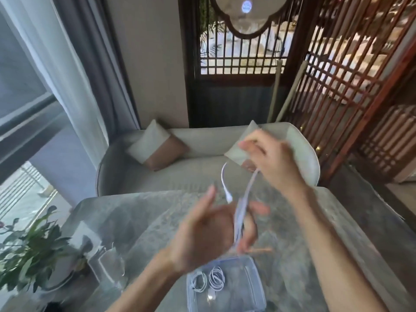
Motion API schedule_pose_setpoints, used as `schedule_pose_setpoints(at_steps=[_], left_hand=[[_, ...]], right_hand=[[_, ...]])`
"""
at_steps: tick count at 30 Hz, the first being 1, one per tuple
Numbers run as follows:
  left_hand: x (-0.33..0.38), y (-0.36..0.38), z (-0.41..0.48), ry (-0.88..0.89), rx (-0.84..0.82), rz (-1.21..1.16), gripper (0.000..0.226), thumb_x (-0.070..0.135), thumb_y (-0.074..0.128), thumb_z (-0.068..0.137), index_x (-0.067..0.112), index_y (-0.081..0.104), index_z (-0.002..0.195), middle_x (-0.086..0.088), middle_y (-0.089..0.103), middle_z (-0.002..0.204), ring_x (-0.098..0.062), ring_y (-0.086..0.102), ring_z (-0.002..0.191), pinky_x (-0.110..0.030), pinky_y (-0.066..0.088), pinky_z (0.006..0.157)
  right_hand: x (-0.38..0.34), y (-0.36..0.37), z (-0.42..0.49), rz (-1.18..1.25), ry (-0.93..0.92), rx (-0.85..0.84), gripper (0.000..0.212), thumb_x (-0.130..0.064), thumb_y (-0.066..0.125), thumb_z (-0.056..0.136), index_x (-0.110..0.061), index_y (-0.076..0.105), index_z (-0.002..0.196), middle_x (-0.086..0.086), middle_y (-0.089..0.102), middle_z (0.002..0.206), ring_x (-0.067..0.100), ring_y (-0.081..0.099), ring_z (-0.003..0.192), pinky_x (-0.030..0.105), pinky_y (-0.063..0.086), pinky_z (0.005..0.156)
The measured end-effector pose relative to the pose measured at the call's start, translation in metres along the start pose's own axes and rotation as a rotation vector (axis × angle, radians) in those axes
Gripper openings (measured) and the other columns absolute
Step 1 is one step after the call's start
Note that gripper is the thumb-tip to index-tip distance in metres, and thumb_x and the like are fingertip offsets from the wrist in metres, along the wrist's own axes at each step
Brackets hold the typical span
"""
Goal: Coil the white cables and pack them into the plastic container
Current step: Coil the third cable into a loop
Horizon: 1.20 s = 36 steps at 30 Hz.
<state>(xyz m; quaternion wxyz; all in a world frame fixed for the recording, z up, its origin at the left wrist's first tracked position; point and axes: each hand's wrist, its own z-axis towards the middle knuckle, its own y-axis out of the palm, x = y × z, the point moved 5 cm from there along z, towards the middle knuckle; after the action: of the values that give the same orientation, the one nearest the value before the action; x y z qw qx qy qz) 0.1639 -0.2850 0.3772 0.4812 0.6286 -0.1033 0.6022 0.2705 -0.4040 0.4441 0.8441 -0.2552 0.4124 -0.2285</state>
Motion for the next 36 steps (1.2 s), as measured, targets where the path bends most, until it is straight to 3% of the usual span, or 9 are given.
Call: schedule_pose_setpoints(at_steps=[4,8,12,17,20,26,29,32,36], left_hand=[[0.044,-0.050,0.023,0.279,0.294,-0.389,0.081,0.058,0.023,0.099,-0.006,0.029,0.148,-0.011,0.057,0.086,-0.021,0.050,0.077,-0.030,0.042,0.075],[0.027,-0.097,0.023,0.096,0.765,0.193,0.086,0.058,0.004,0.098,-0.011,0.038,0.136,-0.015,0.050,0.070,-0.023,0.040,0.062,-0.034,0.034,0.070],[-0.024,-0.060,0.017,-0.118,0.418,0.502,0.092,0.093,0.025,0.068,0.013,0.064,0.093,-0.022,0.047,0.057,-0.021,0.042,0.054,-0.032,0.038,0.061],[0.003,-0.031,0.010,-0.015,0.089,0.060,0.085,0.072,0.025,0.089,-0.005,0.053,0.115,-0.015,0.054,0.066,-0.024,0.047,0.060,-0.031,0.039,0.064],[0.033,-0.051,0.010,0.159,0.236,-0.115,0.092,0.068,0.016,0.094,-0.011,0.046,0.130,-0.018,0.052,0.071,-0.031,0.043,0.066,-0.042,0.035,0.068],[0.001,-0.091,0.013,0.014,0.672,0.180,0.090,0.065,0.012,0.082,0.001,0.035,0.140,-0.016,0.052,0.071,-0.019,0.045,0.057,-0.030,0.037,0.061],[-0.011,-0.091,0.009,0.018,0.735,0.338,0.066,0.060,0.010,0.087,0.017,0.048,0.120,-0.017,0.050,0.074,-0.021,0.044,0.063,-0.036,0.042,0.077],[-0.019,-0.072,0.008,-0.079,0.634,0.477,0.072,0.057,0.007,0.096,0.007,0.058,0.099,-0.020,0.058,0.079,-0.034,0.053,0.077,-0.055,0.040,0.096],[-0.006,-0.043,-0.005,-0.045,0.368,0.529,0.069,0.064,0.034,0.093,0.000,0.059,0.094,0.001,0.056,0.059,-0.024,0.046,0.065,-0.030,0.041,0.067]], right_hand=[[0.011,0.097,-0.056,0.171,0.266,-0.336,0.032,-0.037,0.039,0.102,-0.026,0.050,0.074,-0.014,0.054,0.062,0.012,0.053,0.067,0.023,0.047,0.068],[0.007,0.089,-0.101,0.012,0.148,-0.483,0.034,-0.049,0.045,0.096,-0.019,0.050,0.081,0.002,0.058,0.065,0.018,0.053,0.061,0.033,0.039,0.061],[0.001,0.030,-0.058,-0.326,-0.206,-0.145,0.027,-0.060,0.057,0.080,-0.034,0.067,0.079,-0.010,0.067,0.070,0.007,0.061,0.061,0.027,0.042,0.053],[0.019,0.036,-0.026,0.330,-0.046,-0.173,0.024,-0.049,0.068,0.084,-0.035,0.066,0.064,-0.012,0.062,0.064,0.005,0.056,0.062,0.028,0.042,0.061],[0.028,0.089,-0.059,0.404,0.328,-0.343,0.040,-0.057,0.049,0.087,-0.025,0.056,0.063,-0.007,0.050,0.061,0.005,0.044,0.058,0.029,0.038,0.062],[0.005,0.075,-0.092,-0.180,0.138,-0.770,0.022,-0.039,0.046,0.101,-0.024,0.061,0.108,0.002,0.070,0.106,0.026,0.062,0.098,0.036,0.042,0.079],[-0.015,0.054,-0.090,-0.272,0.020,-0.916,0.020,-0.038,0.047,0.101,-0.022,0.059,0.102,0.002,0.067,0.093,0.029,0.060,0.091,0.037,0.040,0.072],[-0.033,0.032,-0.068,-0.417,-0.280,-0.582,0.015,-0.036,0.053,0.097,-0.027,0.061,0.088,-0.004,0.063,0.080,0.026,0.065,0.081,0.037,0.049,0.064],[-0.012,0.015,-0.036,0.091,-0.249,-0.322,0.015,-0.020,0.066,0.093,-0.013,0.080,0.096,0.000,0.074,0.095,0.016,0.069,0.092,0.034,0.055,0.082]])
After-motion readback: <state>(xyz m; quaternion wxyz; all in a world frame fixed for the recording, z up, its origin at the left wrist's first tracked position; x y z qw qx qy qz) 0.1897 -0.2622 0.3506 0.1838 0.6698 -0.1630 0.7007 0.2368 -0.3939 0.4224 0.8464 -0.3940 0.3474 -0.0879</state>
